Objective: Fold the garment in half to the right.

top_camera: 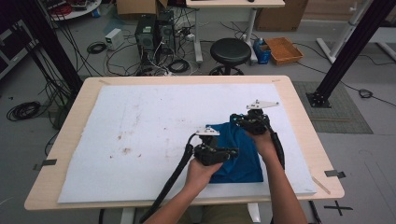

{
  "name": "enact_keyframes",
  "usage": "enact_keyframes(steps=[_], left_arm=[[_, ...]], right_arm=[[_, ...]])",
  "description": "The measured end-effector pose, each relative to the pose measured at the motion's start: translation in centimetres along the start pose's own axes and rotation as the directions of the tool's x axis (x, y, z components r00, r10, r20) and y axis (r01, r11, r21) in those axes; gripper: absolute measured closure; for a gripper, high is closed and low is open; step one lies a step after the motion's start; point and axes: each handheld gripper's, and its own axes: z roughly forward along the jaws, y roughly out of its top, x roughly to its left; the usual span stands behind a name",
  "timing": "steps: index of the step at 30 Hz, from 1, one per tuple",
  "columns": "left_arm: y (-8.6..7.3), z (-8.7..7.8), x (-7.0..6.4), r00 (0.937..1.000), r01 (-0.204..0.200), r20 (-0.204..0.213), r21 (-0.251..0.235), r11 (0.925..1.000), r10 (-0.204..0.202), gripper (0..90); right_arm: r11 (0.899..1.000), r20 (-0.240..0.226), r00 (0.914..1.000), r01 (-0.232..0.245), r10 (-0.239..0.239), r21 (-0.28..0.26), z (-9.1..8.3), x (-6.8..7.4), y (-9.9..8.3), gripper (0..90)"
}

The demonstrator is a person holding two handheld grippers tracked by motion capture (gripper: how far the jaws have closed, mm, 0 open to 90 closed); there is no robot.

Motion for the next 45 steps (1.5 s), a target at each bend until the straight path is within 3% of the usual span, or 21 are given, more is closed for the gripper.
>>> enact_keyframes(steps=[7,10,11,12,14,15,18,19,20,23,24,25,27,29,31,34,35,36,40,45], left_arm=[[0.2,3.3,-0.7,1.0,-0.003,-0.009,0.046,0.9989,0.004,86.1],[0.2,4.2,-0.7,0.9995,-0.025,-0.018,0.055,0.9982,0.026,85.6],[0.2,4.4,-0.7,0.9995,-0.028,-0.016,0.045,0.9986,0.028,84.2],[0.2,4.5,-0.6,0.9992,-0.039,-0.002,0.026,0.9989,0.039,77.1],[0.5,3.9,-0.4,0.9986,-0.053,0.005,0.005,0.9986,0.053,63.1],[0.6,3.4,-0.3,0.9978,-0.067,-0.003,-0.013,0.9977,0.066,57.9],[1.2,1.2,0.2,0.9913,-0.121,-0.06,-0.071,0.99,0.117,42.6],[1.4,0.0,0.6,0.9881,-0.137,-0.085,-0.107,0.9847,0.129,41.6],[1.5,-0.7,0.9,0.9855,-0.147,-0.104,-0.123,0.9815,0.135,34.4],[1.4,-3.4,2.5,0.9711,-0.185,-0.18,-0.156,0.9703,0.156,33.1],[1.2,-4.5,3.2,0.9642,-0.195,-0.212,-0.159,0.968,0.159,31.9],[1.0,-5.2,3.7,0.9605,-0.198,-0.229,-0.164,0.9664,0.157,31.9],[0.6,-6.5,4.6,0.953,-0.208,-0.256,-0.163,0.9644,0.163,31.9],[0.0,-8.0,5.6,0.9471,-0.215,-0.277,-0.172,0.9614,0.162,31.9],[-0.5,-9.2,6.4,0.9395,-0.22,-0.304,-0.181,0.9584,0.159,31.7],[-1.2,-10.8,7.3,0.9334,-0.21,-0.329,-0.178,0.9615,0.142,31.7],[-1.5,-11.4,7.6,0.9303,-0.21,-0.338,-0.174,0.9621,0.143,31.7],[-1.8,-11.9,7.8,0.9273,-0.212,-0.346,-0.171,0.9623,0.143,31.7],[-2.4,-13.6,8.4,0.9269,-0.201,-0.355,-0.197,0.9596,0.121,31.7],[-3.2,-14.6,8.9,0.925,-0.201,-0.359,-0.188,0.9613,0.123,31.7]], right_arm=[[0.999,0.082,0.9965,-0.015,0.012,0.038,-0.9,-1.4,-1.4,88.6],[0.999,0.112,0.9936,-0.02,0.015,0.045,-1.3,-1.8,-1.7,88.6],[0.999,0.122,0.9923,-0.022,0.017,0.04,-1.4,-1.9,-1.7,88.6],[0.999,0.13,0.9913,-0.024,0.018,0.04,-1.6,-2.0,-1.9,88.4],[0.999,0.152,0.9879,-0.038,0.033,0.036,-1.9,-2.2,-2.3,82.3],[0.998,0.164,0.9853,-0.053,0.047,0.03,-2.1,-2.3,-2.4,70.4],[0.994,0.184,0.9766,-0.112,0.111,-0.002,-3.1,-2.7,-2.9,50.0],[0.994,0.189,0.9757,-0.111,0.112,-0.012,-3.5,-2.8,-3.0,48.3],[0.995,0.199,0.9747,-0.097,0.102,-0.033,-4.6,-2.8,-3.3,46.1],[0.995,0.205,0.9744,-0.085,0.094,-0.05,-5.9,-2.5,-3.6,45.8],[0.997,0.189,0.9791,-0.067,0.074,-0.047,-6.9,-1.9,-3.9,53.1],[0.997,0.189,0.9791,-0.067,0.074,-0.047,-6.9,-1.9,-3.9,53.1],[1.0,0.108,0.9938,-0.024,0.026,-0.019,-7.5,-0.8,-4.4,62.5],[0.999,0.014,0.9988,0.046,-0.047,0.022,-7.5,0.7,-5.0,67.3],[0.988,-0.073,0.9901,0.127,-0.12,0.089,-7.1,2.7,-6.1,72.8],[0.967,-0.156,0.9747,0.187,-0.16,0.175,-6.6,4.3,-7.5,76.2],[0.959,-0.162,0.9719,0.202,-0.171,0.199,-6.5,4.6,-8.0,76.7],[0.945,-0.185,0.966,0.223,-0.181,0.24,-6.8,4.7,-8.8,76.9],[0.94,-0.185,0.9646,0.231,-0.188,0.251,-7.9,4.3,-9.4,77.0],[0.933,-0.147,0.9711,0.223,-0.188,0.281,-10.1,3.7,-10.7,76.5]])
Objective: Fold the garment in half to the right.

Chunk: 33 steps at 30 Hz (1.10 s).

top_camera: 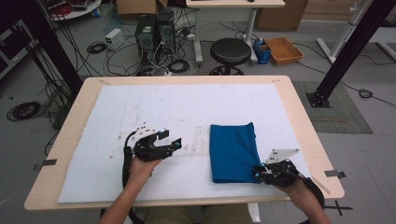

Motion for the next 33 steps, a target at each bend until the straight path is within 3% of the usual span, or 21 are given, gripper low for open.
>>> enact_keyframes(steps=[3,6,9,11,13,15,17,20,22,24,26,28,30,31,32,33], left_arm=[[-0.1,-0.4,0.3,1.0,0.003,-0.005,-0.004,1.0,-0.003,31.7],[-0.1,-0.9,0.4,0.9999,0.004,-0.011,-0.011,0.9999,-0.004,31.7],[-0.2,-1.3,0.6,1.0,-0.001,-0.008,-0.015,0.9999,0.001,31.7],[-0.4,-1.5,0.7,1.0,-0.002,-0.009,-0.016,0.9999,0.002,31.7],[-0.7,-1.7,0.9,1.0,0.001,-0.008,-0.015,0.9999,-0.002,31.7],[-0.9,-1.9,1.1,0.9999,0.009,-0.01,-0.015,0.9998,-0.009,31.7],[-1.0,-2.1,1.4,0.9998,0.015,-0.015,-0.018,0.9997,-0.016,31.7],[-1.1,-2.3,1.5,0.9996,0.022,-0.016,-0.021,0.9995,-0.023,31.7],[-1.1,-2.2,1.5,0.9997,0.019,-0.016,-0.021,0.9996,-0.019,31.7],[-1.1,-2.1,1.5,0.9997,0.019,-0.016,-0.021,0.9996,-0.019,31.7],[-1.1,-2.1,1.4,0.9998,0.013,-0.016,-0.018,0.9997,-0.013,31.7],[-1.1,-2.1,1.4,0.9997,0.014,-0.018,-0.021,0.9997,-0.015,31.7],[-1.0,-2.1,1.4,0.9997,0.014,-0.019,-0.023,0.9996,-0.014,31.7],[-1.0,-2.1,1.4,0.9997,0.014,-0.019,-0.023,0.9996,-0.014,31.7],[-1.1,-2.1,1.4,0.9996,0.017,-0.023,-0.023,0.9996,-0.018,31.7],[-1.1,-2.0,1.5,0.9995,0.019,-0.025,-0.021,0.9996,-0.019,31.6]], right_arm=[[0.999,0.001,0.9989,-0.048,0.048,-0.007,-0.5,-0.4,-1.3,71.8],[0.998,0.004,0.9983,-0.059,0.059,-0.019,-0.9,-0.5,-1.0,71.8],[0.992,0.016,0.998,-0.059,0.061,-0.11,-1.3,0.0,0.9,67.1],[0.985,-0.003,0.9982,-0.06,0.06,-0.163,-1.0,0.6,2.2,67.1],[0.974,-0.072,0.9959,-0.07,0.056,-0.214,0.4,1.9,4.0,71.7],[0.976,-0.107,0.9939,-0.051,0.029,-0.21,1.9,3.2,5.3,77.2],[0.988,-0.123,0.9924,-0.025,0.006,-0.153,4.2,4.6,6.4,80.2],[0.996,-0.136,0.9902,0.02,-0.032,-0.089,6.5,5.7,6.9,81.2],[0.996,-0.146,0.988,0.039,-0.051,-0.08,7.1,6.3,6.9,81.2],[0.995,-0.192,0.98,0.036,-0.052,-0.089,7.2,6.5,7.0,72.5],[0.993,-0.199,0.9787,0.029,-0.051,-0.111,6.8,6.2,7.1,69.3],[0.984,-0.169,0.9856,-0.027,-0.003,-0.175,5.5,4.6,7.1,69.2],[0.972,-0.084,0.9943,-0.082,0.065,-0.221,4.3,2.4,6.9,69.4],[0.963,-0.019,0.9929,-0.119,0.118,-0.241,3.8,1.0,6.8,70.1],[0.957,0.054,0.9849,-0.146,0.164,-0.25,3.4,-0.4,6.7,71.2],[0.951,0.117,0.9714,-0.171,0.206,-0.256,3.2,-1.7,6.6,73.0]])
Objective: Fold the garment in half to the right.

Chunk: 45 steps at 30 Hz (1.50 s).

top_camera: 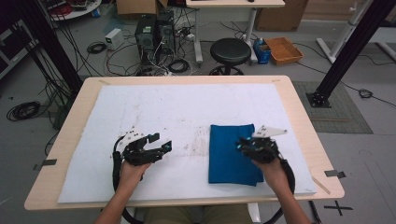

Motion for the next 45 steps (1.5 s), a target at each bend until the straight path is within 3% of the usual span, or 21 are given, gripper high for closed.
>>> enact_keyframes(steps=[1,3,5,9,13,16,20,22,23,25,28,31,33,35,38,40,42,45], left_arm=[[0.0,0.1,0.0,1.0,0.001,-0.001,0.0,1.0,-0.001,31.6],[-0.1,0.2,0.0,1.0,0.002,-0.002,0.004,1.0,-0.002,31.6],[-0.1,0.2,0.0,1.0,0.003,-0.001,0.005,1.0,-0.003,31.7],[-0.2,0.2,-0.1,1.0,0.001,0.003,0.002,1.0,-0.001,31.7],[-0.1,0.1,0.0,1.0,0.003,0.004,0.001,1.0,-0.003,31.6],[-0.1,0.0,0.1,1.0,0.006,-0.001,-0.003,1.0,-0.006,31.6],[-0.1,-0.2,0.3,0.9999,0.011,-0.013,-0.012,0.9999,-0.011,31.6],[0.0,-0.4,0.4,0.9999,0.007,-0.015,-0.012,0.9999,-0.008,31.6],[0.0,-0.3,0.4,0.9998,0.011,-0.015,-0.015,0.9998,-0.012,31.6],[0.0,-0.3,0.4,0.9998,0.011,-0.014,-0.014,0.9998,-0.011,31.6],[0.0,-0.3,0.4,0.9999,0.008,-0.014,-0.01,0.9999,-0.008,31.5],[0.0,-0.3,0.3,0.9999,0.005,-0.01,-0.01,0.9999,-0.005,31.5],[-0.1,-0.4,0.3,0.9999,0.006,-0.013,-0.011,0.9999,-0.006,31.5],[-0.1,-0.5,0.4,0.9998,0.012,-0.016,-0.015,0.9998,-0.012,31.5],[0.0,-0.5,0.6,0.9997,0.014,-0.018,-0.015,0.9998,-0.014,31.5],[0.0,-0.5,0.6,0.9997,0.016,-0.02,-0.019,0.9997,-0.017,31.5],[0.0,-0.5,0.7,0.9996,0.018,-0.02,-0.019,0.9997,-0.018,31.5],[0.0,-0.5,0.7,0.9996,0.018,-0.022,-0.018,0.9997,-0.019,31.5]], right_arm=[[1.0,0.065,0.9974,-0.03,0.03,0.001,0.3,-1.3,0.3,73.4],[0.998,0.1,0.9928,-0.067,0.067,0.003,1.2,-2.6,0.7,75.2],[0.997,0.158,0.986,-0.064,0.055,0.052,2.7,-3.7,1.0,76.7],[0.983,0.286,0.9542,-0.129,0.087,0.13,5.2,-5.8,1.2,77.0],[0.978,0.305,0.9424,-0.178,0.137,0.11,5.2,-6.5,1.3,70.9],[0.985,0.282,0.9486,-0.165,0.144,0.049,3.9,-5.9,1.5,68.6],[0.991,0.206,0.9696,-0.135,0.133,-0.005,0.7,-4.6,0.6,64.0],[0.993,0.152,0.9815,-0.12,0.116,0.014,-0.5,-3.8,-0.4,63.8],[0.994,0.112,0.99,-0.093,0.086,0.053,-1.2,-2.9,-1.2,63.9],[0.99,0.034,0.9986,-0.044,0.04,0.137,-2.1,-1.5,-2.6,69.5],[0.976,0.019,0.9997,0.011,-0.016,0.219,-2.9,0.0,-4.2,75.9],[0.976,0.022,0.9997,0.002,-0.007,0.216,-3.3,-0.1,-4.9,82.4],[0.975,0.051,0.9984,0.014,-0.026,0.222,-3.4,-0.3,-4.9,85.3],[0.976,0.086,0.996,0.007,-0.026,0.217,-3.4,-0.7,-5.0,84.0],[0.983,0.113,0.9935,-0.026,0.005,0.184,-4.0,-1.1,-5.0,69.6],[0.989,0.102,0.9946,-0.033,0.018,0.145,-4.8,-1.1,-4.9,66.3],[0.995,0.055,0.9985,-0.01,0.005,0.097,-5.7,-0.6,-4.7,66.4],[0.995,-0.027,0.9996,0.006,-0.004,0.104,-5.6,-0.1,-4.8,71.2]])
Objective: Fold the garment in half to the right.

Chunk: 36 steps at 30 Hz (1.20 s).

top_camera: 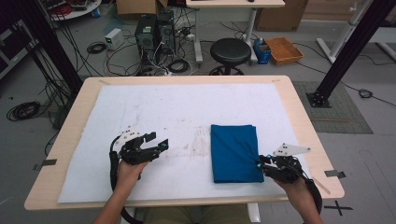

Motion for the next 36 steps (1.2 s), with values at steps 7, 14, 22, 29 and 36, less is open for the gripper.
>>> enact_keyframes(steps=[7,14,22,29,36], left_arm=[[0.0,0.1,0.1,1.0,0.003,0.005,0.0,1.0,-0.003,31.5],[0.1,0.1,0.1,1.0,0.007,0.005,-0.007,0.9999,-0.007,31.5],[0.2,-0.3,0.8,1.0,0.003,-0.009,-0.032,0.9995,-0.003,31.2],[0.3,-1.0,1.0,0.9951,-0.098,-0.02,-0.082,0.9918,0.096,30.0],[0.3,-1.8,1.4,0.9941,-0.107,-0.032,-0.107,0.9885,0.104,26.1]], right_arm=[[0.997,-0.028,0.9994,-0.02,0.022,0.073,1.3,-0.5,-0.4,56.7],[0.997,0.093,0.9926,-0.075,0.078,-0.037,4.6,-3.4,3.6,78.9],[0.998,0.235,0.9699,-0.067,0.064,0.007,6.3,-4.1,4.4,63.4],[0.984,0.173,0.9815,-0.051,0.082,-0.172,2.6,-4.3,3.7,23.3],[0.969,0.206,0.9779,0.016,0.037,-0.248,-1.0,-3.6,2.4,20.4]])
